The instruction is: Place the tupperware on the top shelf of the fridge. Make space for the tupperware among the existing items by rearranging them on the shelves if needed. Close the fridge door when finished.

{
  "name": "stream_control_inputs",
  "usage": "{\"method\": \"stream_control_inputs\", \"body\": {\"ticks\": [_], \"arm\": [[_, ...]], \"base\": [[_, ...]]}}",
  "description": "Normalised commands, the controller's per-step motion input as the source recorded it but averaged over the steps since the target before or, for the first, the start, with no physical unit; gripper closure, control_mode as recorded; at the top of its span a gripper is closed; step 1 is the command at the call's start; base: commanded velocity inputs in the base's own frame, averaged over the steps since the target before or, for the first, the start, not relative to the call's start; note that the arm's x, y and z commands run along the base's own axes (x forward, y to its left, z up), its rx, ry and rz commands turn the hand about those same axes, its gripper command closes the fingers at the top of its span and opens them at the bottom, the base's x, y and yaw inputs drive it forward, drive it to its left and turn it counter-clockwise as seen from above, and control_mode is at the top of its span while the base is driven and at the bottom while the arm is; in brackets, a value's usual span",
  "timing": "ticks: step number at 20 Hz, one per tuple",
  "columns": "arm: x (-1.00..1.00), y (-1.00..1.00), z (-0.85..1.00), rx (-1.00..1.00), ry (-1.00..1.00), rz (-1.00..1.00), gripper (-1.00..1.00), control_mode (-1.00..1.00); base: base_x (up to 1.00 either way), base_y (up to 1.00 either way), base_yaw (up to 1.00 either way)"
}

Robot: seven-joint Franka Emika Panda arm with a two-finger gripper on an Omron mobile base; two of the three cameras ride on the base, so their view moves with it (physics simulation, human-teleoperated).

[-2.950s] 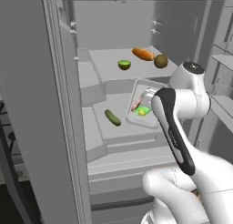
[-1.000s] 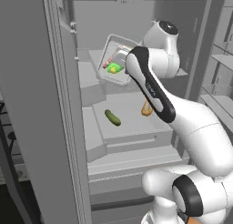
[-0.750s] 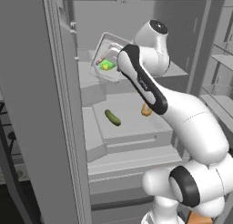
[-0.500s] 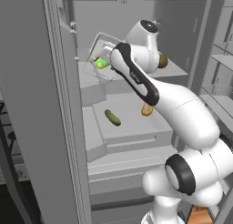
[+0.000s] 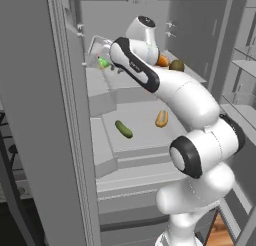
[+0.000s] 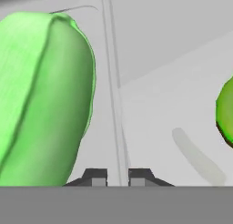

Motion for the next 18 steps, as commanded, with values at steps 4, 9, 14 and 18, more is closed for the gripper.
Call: {"method": "stream_control_inputs", "body": {"ticks": [4,9,14,18], "arm": [[0.61,0.01,-0.03,-0.01,0.00,0.00,1.00,-1.00],[0.60,0.35,-0.40,-0.11,0.00,0.00,-1.00,-1.00],[0.24,0.14,-0.08,-0.12,-0.06,-0.05,-1.00,-1.00],[-0.22,0.00,0.17,-0.16,-0.24,-0.19,-1.00,-1.00]], "base": [[0.00,0.00,0.00],[0.00,0.00,0.00],[0.00,0.00,0.00],[0.00,0.00,0.00]]}}
